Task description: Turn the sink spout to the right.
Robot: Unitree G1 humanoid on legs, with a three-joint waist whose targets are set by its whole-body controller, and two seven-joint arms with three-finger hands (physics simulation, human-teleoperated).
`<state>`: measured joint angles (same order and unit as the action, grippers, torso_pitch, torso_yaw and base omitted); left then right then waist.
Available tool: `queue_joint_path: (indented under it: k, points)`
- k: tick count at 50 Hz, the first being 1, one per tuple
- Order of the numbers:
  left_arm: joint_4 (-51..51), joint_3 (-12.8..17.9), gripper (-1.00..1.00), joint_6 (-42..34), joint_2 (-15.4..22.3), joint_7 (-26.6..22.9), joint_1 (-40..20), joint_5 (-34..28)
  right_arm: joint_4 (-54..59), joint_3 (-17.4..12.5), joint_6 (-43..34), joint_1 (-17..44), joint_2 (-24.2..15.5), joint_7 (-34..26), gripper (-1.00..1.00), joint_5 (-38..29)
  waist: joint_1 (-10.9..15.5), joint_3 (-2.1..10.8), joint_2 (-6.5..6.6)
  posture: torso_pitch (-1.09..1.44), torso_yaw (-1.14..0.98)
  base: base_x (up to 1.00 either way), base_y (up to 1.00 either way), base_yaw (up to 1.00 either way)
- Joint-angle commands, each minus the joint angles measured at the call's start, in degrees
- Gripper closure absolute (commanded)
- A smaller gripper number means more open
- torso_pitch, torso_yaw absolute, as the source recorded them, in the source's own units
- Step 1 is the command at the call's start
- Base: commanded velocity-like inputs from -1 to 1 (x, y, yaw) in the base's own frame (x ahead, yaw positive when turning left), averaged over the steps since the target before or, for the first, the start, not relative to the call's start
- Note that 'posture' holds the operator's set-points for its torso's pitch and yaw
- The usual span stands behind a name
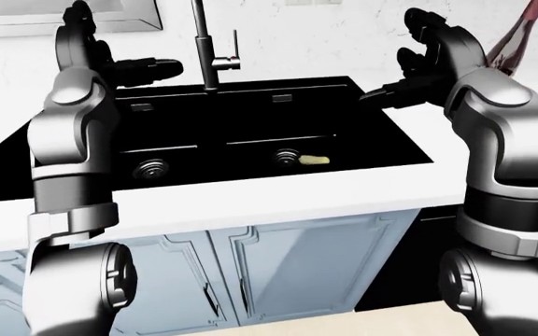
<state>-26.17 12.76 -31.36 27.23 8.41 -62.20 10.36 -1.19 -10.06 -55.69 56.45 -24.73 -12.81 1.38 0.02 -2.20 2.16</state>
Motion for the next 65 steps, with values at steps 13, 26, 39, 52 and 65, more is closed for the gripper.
queue_joint_path:
  k: [13,26,39,52,65]
  points:
    - [1.38,-0.29,-1.0,1.3,0.48,0.36,-2.05,0.42,-2.05,-0.89,1.15,1.68,-0.99,-0.24,-1.0,-0.2,0.63,0.51,-5.66,0.0,0.0,0.3,0.0,0.0]
    - [0.29,0.8,-1.0,1.31,2.62,0.49,-2.68,1.46,-1.77,-0.64,1.46,1.79,-0.65,-0.22,-1.0,-0.2,-1.0,1.24,2.82,0.0,0.0,0.31,0.0,0.0]
    - [-0.39,1.81,-1.0,1.82,4.9,0.72,-3.2,4.05,-1.49,-0.11,1.27,3.08,-0.68,-1.03,-1.0,-0.92,-0.08,1.39,-2.25,0.0,0.0,0.0,0.0,0.0]
    - [-0.09,1.61,-1.0,1.21,5.85,1.0,-3.06,4.81,-2.65,-0.5,0.61,2.79,-0.85,-1.36,-1.0,-1.03,-0.42,1.74,-1.56,-0.02,0.0,0.0,0.0,0.0]
    - [-0.32,2.06,-1.0,0.78,6.58,0.78,-2.95,5.17,-2.67,-0.32,0.6,2.99,-0.64,-1.4,-1.0,-1.21,-0.08,3.43,-1.26,-0.08,0.0,0.0,0.0,0.0]
